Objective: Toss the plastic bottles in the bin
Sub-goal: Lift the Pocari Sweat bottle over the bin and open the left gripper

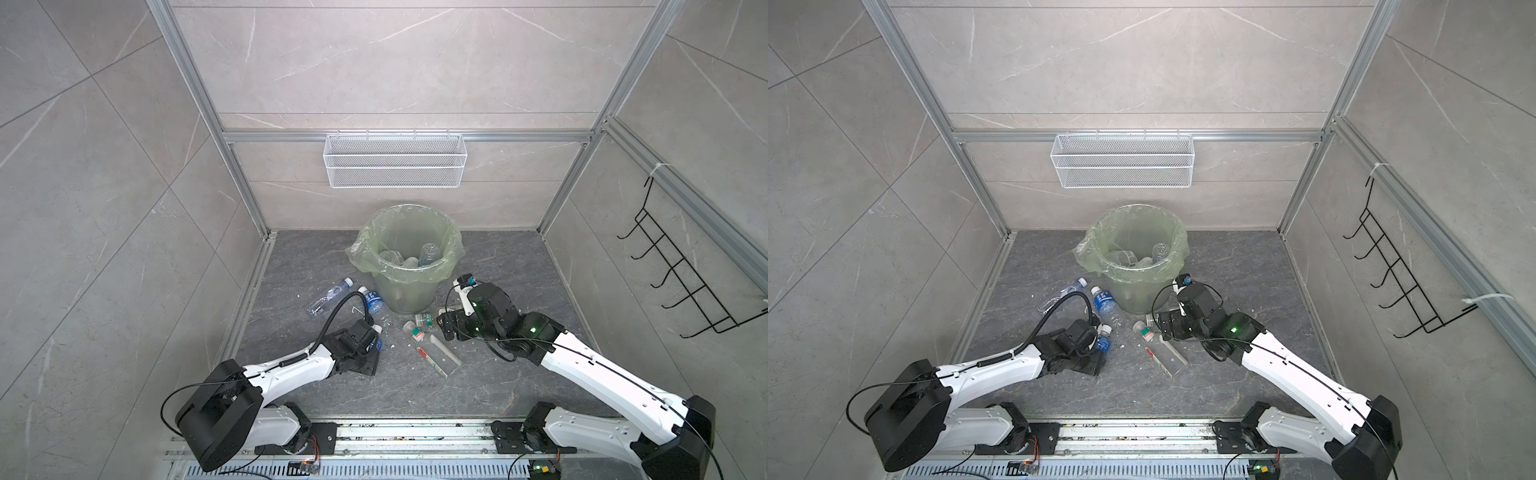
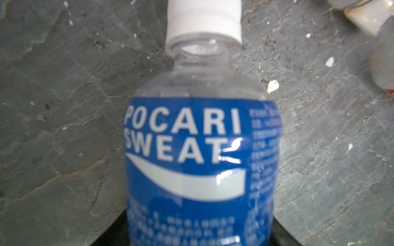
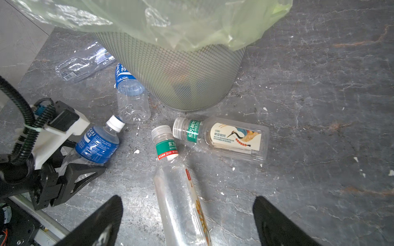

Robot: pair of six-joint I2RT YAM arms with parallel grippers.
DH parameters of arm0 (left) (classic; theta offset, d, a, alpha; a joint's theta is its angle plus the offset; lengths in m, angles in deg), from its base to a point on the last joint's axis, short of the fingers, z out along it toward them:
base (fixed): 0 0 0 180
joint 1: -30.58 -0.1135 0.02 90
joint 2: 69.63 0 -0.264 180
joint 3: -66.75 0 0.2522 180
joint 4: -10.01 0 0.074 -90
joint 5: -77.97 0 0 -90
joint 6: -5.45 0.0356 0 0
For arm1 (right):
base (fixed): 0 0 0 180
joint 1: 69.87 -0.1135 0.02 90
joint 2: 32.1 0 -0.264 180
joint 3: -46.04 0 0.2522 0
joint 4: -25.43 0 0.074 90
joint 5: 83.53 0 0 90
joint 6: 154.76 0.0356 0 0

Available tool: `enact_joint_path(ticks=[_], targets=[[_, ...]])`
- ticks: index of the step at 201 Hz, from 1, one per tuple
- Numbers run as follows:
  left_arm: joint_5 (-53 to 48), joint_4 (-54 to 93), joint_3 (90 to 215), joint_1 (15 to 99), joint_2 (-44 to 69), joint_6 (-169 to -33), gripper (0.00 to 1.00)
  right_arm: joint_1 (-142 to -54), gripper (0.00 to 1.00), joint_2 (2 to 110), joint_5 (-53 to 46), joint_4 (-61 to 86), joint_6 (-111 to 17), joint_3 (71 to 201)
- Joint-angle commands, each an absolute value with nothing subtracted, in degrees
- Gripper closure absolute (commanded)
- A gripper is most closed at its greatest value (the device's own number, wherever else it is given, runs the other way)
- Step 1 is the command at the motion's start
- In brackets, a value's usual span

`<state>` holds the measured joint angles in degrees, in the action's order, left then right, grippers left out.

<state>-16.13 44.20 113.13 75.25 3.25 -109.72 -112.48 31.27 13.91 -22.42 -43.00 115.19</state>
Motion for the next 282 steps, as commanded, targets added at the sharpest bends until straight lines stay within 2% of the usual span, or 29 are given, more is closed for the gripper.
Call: enact_joint_path(ticks=[1,73,151,182,230,282], targets=[[-16.81,42.68,112.43,75.54,-0.76,-110.37,0.44,-112.60,0.04,30.43,14.21,-21.83,-41.75,114.47],[-17.55,40.18,107.95,75.56,-12.30,-111.11,0.54,-112.59,0.04,30.30,13.59,-19.63,-40.98,112.57],[-16.92,35.61,104.20,75.56,-35.68,-107.58,0.54,-112.61,0.05,29.86,13.06,-17.04,-40.24,110.25],[-18.43,35.71,107.14,75.53,-40.43,-104.85,0.53,-112.59,0.05,30.20,12.63,-16.48,-40.49,110.42],[-18.71,32.05,117.66,75.50,-36.51,-99.20,0.52,-112.58,0.05,30.43,12.27,-16.26,-41.24,111.09],[-14.18,28.04,141.11,74.91,-16.18,-93.27,0.53,-112.59,0.05,29.82,12.27,-16.66,-42.34,112.33]])
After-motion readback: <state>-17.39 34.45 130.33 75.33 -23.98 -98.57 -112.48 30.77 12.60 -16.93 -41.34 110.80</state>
